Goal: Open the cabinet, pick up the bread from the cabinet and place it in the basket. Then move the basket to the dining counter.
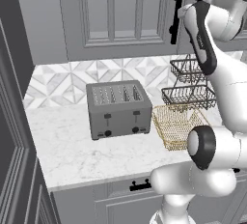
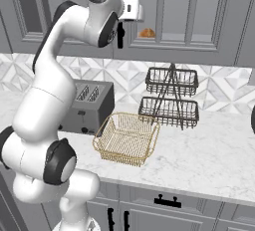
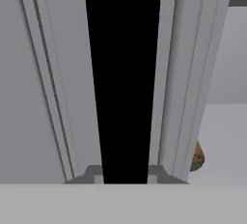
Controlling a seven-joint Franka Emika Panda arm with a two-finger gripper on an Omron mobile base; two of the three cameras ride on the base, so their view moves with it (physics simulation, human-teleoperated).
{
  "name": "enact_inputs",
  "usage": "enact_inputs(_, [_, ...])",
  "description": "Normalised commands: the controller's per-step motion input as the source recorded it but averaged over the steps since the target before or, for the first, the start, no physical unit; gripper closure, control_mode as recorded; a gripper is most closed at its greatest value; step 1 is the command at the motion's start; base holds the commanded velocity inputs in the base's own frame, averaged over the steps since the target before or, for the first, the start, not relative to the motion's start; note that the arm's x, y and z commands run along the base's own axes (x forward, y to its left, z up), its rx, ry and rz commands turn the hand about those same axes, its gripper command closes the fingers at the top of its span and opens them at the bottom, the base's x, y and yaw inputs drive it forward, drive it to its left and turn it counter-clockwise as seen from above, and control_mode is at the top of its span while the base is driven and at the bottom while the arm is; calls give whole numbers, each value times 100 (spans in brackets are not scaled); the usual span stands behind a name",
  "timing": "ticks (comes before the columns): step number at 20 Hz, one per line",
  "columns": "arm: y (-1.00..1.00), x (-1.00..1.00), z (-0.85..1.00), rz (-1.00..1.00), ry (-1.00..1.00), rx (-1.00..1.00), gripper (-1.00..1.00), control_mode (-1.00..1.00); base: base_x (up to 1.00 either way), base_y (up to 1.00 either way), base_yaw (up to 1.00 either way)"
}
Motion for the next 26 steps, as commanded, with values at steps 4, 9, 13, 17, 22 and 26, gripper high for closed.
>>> enact_inputs(4, [-21,-57,-4,-3,7,1,100,-100,0,0,0])
enact_inputs(9, [-66,-100,0,-3,1,10,100,-100,0,0,0])
enact_inputs(13, [-98,-100,0,0,0,18,100,-100,0,0,0])
enact_inputs(17, [-99,-100,0,1,-7,18,100,-100,0,0,0])
enact_inputs(22, [-100,-100,0,6,-4,16,100,-100,0,0,0])
enact_inputs(26, [-84,-83,-1,6,0,12,100,-100,0,0,0])
